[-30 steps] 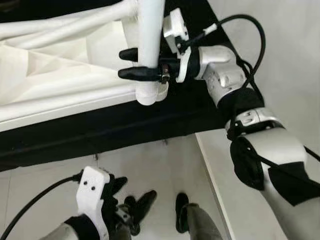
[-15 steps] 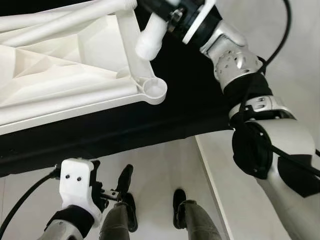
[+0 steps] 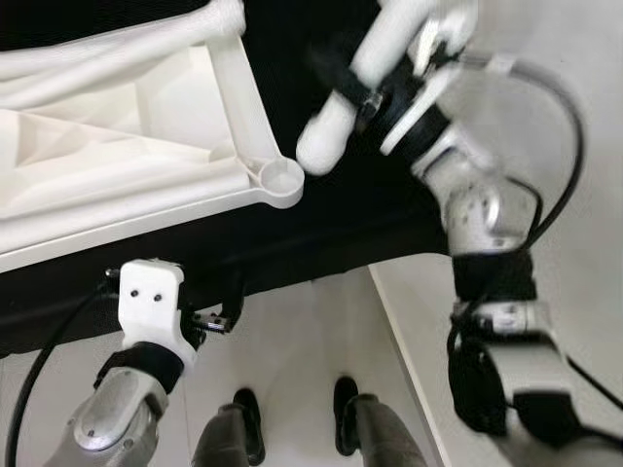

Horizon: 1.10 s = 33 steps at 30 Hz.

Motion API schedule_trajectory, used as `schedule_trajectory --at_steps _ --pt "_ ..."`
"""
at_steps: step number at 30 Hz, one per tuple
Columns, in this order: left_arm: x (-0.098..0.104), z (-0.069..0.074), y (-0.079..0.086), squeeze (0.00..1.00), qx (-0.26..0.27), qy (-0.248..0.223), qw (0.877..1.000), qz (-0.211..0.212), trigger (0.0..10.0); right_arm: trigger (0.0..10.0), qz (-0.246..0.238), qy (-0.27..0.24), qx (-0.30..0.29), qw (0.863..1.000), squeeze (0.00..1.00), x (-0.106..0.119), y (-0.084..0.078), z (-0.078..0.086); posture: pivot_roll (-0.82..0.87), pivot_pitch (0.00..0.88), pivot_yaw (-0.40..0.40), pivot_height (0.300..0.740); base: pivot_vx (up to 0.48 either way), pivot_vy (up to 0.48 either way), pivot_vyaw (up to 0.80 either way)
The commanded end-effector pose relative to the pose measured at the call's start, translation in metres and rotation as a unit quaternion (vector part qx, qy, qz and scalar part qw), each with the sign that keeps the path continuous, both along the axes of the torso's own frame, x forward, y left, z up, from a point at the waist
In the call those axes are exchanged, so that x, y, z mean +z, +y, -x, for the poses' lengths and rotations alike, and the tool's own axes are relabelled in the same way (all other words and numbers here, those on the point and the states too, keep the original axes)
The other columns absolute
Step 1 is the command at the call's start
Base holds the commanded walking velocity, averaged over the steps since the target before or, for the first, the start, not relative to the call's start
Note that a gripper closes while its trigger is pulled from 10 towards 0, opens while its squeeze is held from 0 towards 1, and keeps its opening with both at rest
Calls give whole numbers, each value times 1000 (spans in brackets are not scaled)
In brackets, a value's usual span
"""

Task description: Building children table

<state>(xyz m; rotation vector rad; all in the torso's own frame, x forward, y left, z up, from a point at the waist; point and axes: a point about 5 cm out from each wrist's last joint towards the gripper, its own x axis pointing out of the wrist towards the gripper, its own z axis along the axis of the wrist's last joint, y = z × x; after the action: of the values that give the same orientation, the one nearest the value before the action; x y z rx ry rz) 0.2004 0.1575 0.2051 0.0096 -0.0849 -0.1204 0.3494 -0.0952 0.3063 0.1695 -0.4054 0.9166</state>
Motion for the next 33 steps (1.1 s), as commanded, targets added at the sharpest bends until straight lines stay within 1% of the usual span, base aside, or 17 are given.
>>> schedule_trajectory --at_steps 1,2,4,5,6,9,10,11,12,15,18,20,21,25,27,31,33 --pt "-6 -1 1 0 4 7 1000 -15 10000 10000 0 -19 20 1000 0 5 10 12 14 165 -2 740 0 0 0" --pt "-6 -1 1 0 4 7 1000 -15 10000 10000 0 -19 20 1000 0 5 10 12 14 165 -2 740 0 0 0" --pt "-8 -4 1 0 1 -1 1000 -12 10000 10000 23 -14 26 999 0 -8 14 19 19 142 -9 740 0 0 0" --pt "-8 -4 1 0 1 -1 1000 -12 10000 10000 23 -14 26 999 0 -8 14 19 19 142 -9 740 0 0 0" --pt "-9 -7 1 0 -4 -4 1000 0 10000 10000 35 -10 32 999 0 -17 16 23 17 134 -14 740 289 0 794" --pt "-11 -8 1 0 -5 -5 1000 6 10000 10000 36 -7 30 999 0 -19 17 27 17 134 -14 740 301 0 794" --pt "-13 -8 0 0 -6 -3 1000 12 10000 10000 44 5 22 999 0 -23 18 28 16 131 -12 740 315 0 0" --pt "-13 -8 0 0 -6 -3 1000 12 10000 10000 44 5 22 999 0 -23 18 28 16 131 -12 740 315 0 0" --pt "-16 -8 -1 0 -9 0 1000 16 10000 10000 62 1 14 998 0 -28 18 31 17 130 -11 740 352 0 800" --pt "-23 -7 -5 0 -16 9 1000 23 10000 10000 63 14 14 998 0 -32 20 36 19 129 -11 740 361 0 533" --pt "-27 -6 -8 0 -24 15 999 25 10000 10000 71 8 15 997 0 -34 21 39 18 129 -7 740 375 0 533" --pt "-30 -5 -10 0 -29 19 999 27 10000 10000 78 9 0 997 0 -35 21 39 15 132 -6 740 386 0 0" --pt "-33 -4 -12 0 -34 22 999 29 10000 10000 90 5 -17 996 0 -36 21 38 13 134 -6 740 386 0 0" --pt "-40 -1 -15 0 -43 32 998 30 10000 10000 83 1 -6 996 0 -35 20 41 10 141 -3 740 389 0 0" --pt "-42 0 -16 0 -45 35 998 30 10000 10000 98 6 1 995 0 -37 21 41 7 144 -1 740 390 0 0" --pt "-43 0 -17 0 -49 37 998 32 10000 10000 106 6 12 994 0 -37 21 42 5 148 -2 740 390 0 0" --pt "-46 2 -20 0 -65 46 997 22 10000 10000 118 -2 30 993 0 -35 18 44 3 154 -1 740 176 0 0"
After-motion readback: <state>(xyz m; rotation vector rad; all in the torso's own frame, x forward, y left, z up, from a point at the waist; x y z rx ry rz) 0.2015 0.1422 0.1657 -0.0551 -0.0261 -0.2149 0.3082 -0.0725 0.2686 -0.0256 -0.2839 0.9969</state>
